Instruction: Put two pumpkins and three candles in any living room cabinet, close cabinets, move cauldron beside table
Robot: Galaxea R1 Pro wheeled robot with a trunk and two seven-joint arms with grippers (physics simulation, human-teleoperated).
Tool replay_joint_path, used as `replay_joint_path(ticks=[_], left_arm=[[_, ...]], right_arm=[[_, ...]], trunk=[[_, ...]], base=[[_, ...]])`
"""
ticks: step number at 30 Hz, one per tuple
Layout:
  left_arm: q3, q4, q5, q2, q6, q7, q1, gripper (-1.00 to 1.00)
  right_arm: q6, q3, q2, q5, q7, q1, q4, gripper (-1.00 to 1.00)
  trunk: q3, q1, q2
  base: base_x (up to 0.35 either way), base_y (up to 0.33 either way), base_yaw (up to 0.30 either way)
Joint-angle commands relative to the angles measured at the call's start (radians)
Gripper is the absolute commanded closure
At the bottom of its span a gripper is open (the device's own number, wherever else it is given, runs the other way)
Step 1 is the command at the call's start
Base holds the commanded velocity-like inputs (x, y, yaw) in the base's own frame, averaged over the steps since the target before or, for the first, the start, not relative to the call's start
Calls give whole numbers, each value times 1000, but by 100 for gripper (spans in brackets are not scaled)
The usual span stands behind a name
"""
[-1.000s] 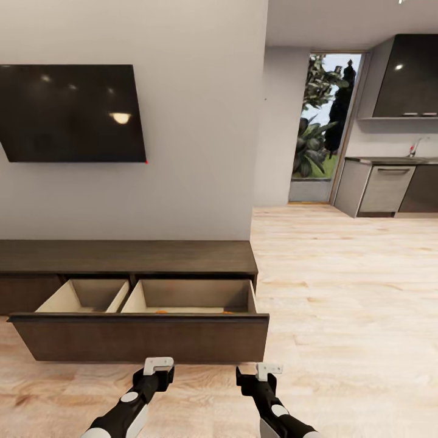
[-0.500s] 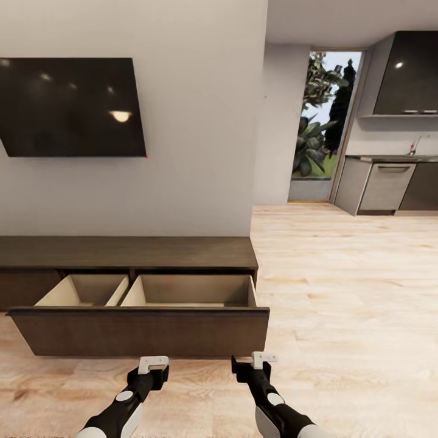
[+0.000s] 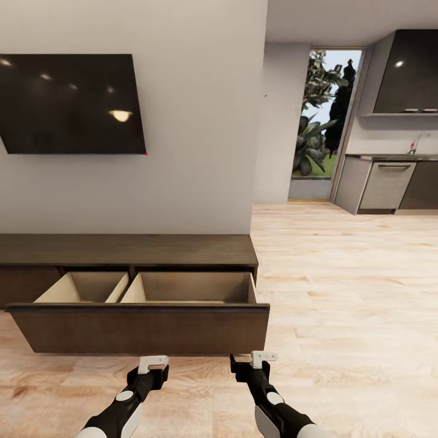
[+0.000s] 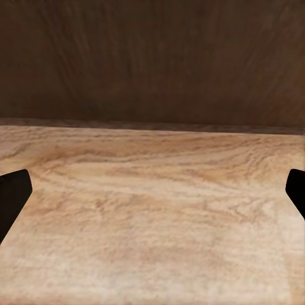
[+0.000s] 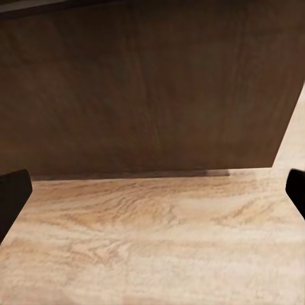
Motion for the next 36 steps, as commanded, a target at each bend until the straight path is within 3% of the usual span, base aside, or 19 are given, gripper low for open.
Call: replay_joint_path(ticks=[1,17,23,36], left_arm=[[1,0,0,0,1,0,0,-100],[1,0,0,1,2,3,0,-100],[-1,-4,0,0,-2,1,0,-100],[2,-5,1,2,0,-1,0,-100]], right_arm=[[0,0,0,0,0,0,-1,-100],[7,0,0,-1,0,0,-2,-100],[11,0,0,-1,0,0,-2,-100],[83,0,0,0,0,0,-5,-100]], trunk=[[0,0,0],[0,0,0],[0,0,0],[-41,49,-90]], base=[[19,0,0],[253,0,0],[71,0,0],[3,0,0]])
